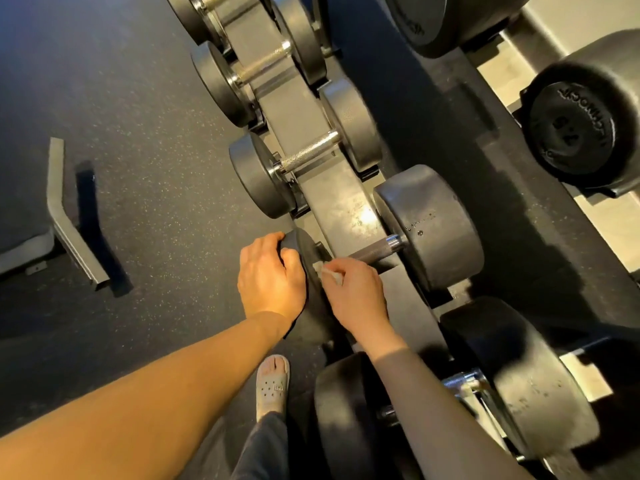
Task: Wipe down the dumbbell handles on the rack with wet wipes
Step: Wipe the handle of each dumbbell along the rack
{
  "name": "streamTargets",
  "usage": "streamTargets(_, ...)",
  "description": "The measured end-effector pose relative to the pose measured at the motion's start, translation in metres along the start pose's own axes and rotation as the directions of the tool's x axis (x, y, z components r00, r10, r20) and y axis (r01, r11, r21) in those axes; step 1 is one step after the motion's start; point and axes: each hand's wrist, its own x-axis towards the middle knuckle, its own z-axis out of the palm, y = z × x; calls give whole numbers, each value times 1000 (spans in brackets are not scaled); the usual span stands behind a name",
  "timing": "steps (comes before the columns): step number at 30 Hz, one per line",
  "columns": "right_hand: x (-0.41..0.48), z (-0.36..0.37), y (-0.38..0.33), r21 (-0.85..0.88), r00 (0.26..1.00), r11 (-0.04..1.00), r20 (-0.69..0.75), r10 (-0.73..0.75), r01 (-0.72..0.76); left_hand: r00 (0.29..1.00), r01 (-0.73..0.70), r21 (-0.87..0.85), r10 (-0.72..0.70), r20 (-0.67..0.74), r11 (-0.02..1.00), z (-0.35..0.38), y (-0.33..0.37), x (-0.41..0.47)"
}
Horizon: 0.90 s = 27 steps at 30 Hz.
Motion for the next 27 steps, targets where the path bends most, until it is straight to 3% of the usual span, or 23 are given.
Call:
streamTargets(1, 5, -1, -5, -196, 993, 973, 11, -121, 121, 1000, 13, 8, -13, 9, 1000, 1, 0, 1)
streamTargets(3, 19, -2, -14, -569, 947, 759, 160, -277, 318, 999, 37, 10, -37, 24, 999, 0, 1, 1)
streamTargets(5, 36, -12, -25, -771, 936, 531, 289, -201, 352, 999, 32, -1, -31, 41, 1000, -1, 3, -1)
streamTargets(7, 48, -26, -33, -859, 971, 455, 227, -71, 234, 998, 21, 0, -21, 62, 1000, -4, 3, -1)
streamTargets(9, 53, -36, -35, -898, 995, 432, 98, 2, 87, 996, 16, 14, -17, 83, 1000, -5, 3, 1)
streamTargets(11, 51, -29, -36, -889, 996, 458, 65, 53, 34, 995, 2, 24, -4, 95, 1000, -6, 3, 3)
streamTargets(14, 44, -13, -43, -742, 963, 658, 251, 98, 127, 993, -52, 21, 49, 109, 998, -7, -1, 3)
streamTargets(16, 45, -12, -48, -692, 931, 700, 349, 111, 176, 992, -64, 7, 63, 108, 998, -7, -2, 4)
streamTargets(20, 67, -19, -58, -873, 950, 467, 250, 188, 138, 989, -96, -5, 96, 116, 995, -9, -4, 4)
streamTargets(22, 82, -26, -58, -903, 954, 428, 164, 252, 43, 988, -98, -2, 97, 121, 995, -9, -4, 4)
streamTargets(25, 103, -33, -60, -868, 873, 496, 239, 425, -5, 987, -91, -5, 91, 130, 996, -9, -4, 5)
streamTargets(27, 117, -34, -61, -804, 744, 594, 391, 542, -10, 986, -101, -9, 102, 133, 995, -8, -5, 5)
